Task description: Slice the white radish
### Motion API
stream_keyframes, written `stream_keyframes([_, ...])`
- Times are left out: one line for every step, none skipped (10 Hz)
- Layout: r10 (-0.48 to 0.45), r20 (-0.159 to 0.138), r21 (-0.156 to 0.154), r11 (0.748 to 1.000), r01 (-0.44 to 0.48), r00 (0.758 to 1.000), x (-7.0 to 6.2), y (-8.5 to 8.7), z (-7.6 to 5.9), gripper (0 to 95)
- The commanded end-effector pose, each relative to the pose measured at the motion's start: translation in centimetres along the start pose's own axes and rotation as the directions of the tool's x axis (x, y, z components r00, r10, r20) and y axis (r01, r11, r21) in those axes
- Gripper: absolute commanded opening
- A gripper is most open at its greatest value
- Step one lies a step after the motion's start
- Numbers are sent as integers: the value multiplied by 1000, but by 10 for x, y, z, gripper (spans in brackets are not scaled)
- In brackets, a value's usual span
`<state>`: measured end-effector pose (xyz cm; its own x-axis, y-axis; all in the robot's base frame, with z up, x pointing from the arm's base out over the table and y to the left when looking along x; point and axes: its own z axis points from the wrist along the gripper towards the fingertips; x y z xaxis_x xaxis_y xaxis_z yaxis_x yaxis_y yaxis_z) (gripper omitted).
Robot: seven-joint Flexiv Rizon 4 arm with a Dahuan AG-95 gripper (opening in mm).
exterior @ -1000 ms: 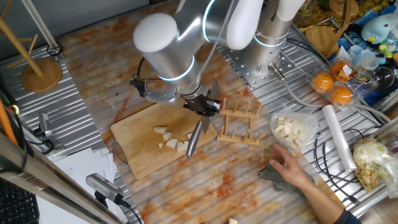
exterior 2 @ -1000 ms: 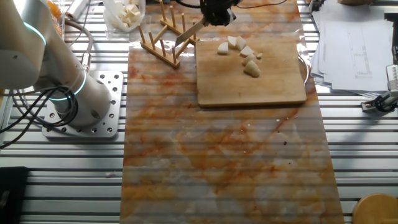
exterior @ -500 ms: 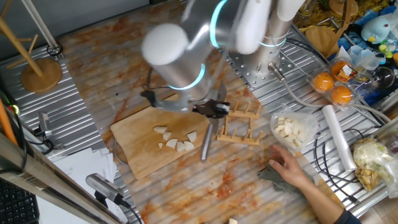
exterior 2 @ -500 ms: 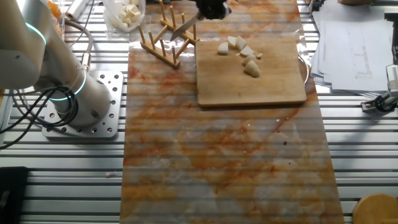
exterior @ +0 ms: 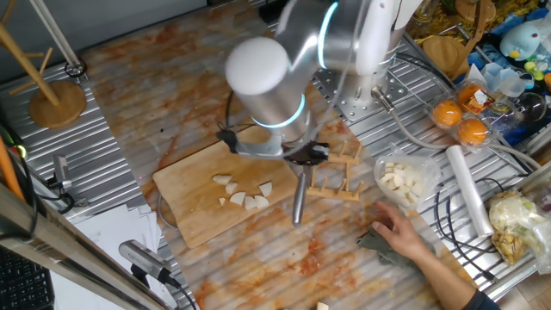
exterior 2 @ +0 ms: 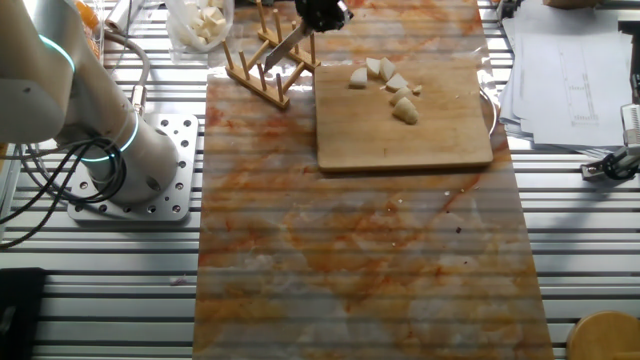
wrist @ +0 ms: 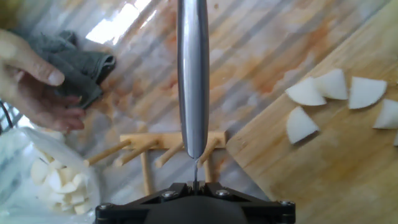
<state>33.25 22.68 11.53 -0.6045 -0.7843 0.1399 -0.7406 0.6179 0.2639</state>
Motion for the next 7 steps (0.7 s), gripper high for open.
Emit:
stream_keyframes([-5,-4,11,1000,5,1000,0,1,2,0])
stream_keyframes([-9,-7,20,1000,9,1000,1,2,5,0])
stream_keyframes([-11,-8,24,1000,11,1000,2,3,7,0])
stream_keyframes([-27,-19,35,999,28,999,4,4,12,0])
stream_keyframes([-35,-22,36,999,36,999,7,5,16,0])
stream_keyframes([-38,-19,42,998,38,999,9,6,20,0])
stream_keyframes([-42,-21,45,998,43,999,10,7,23,0])
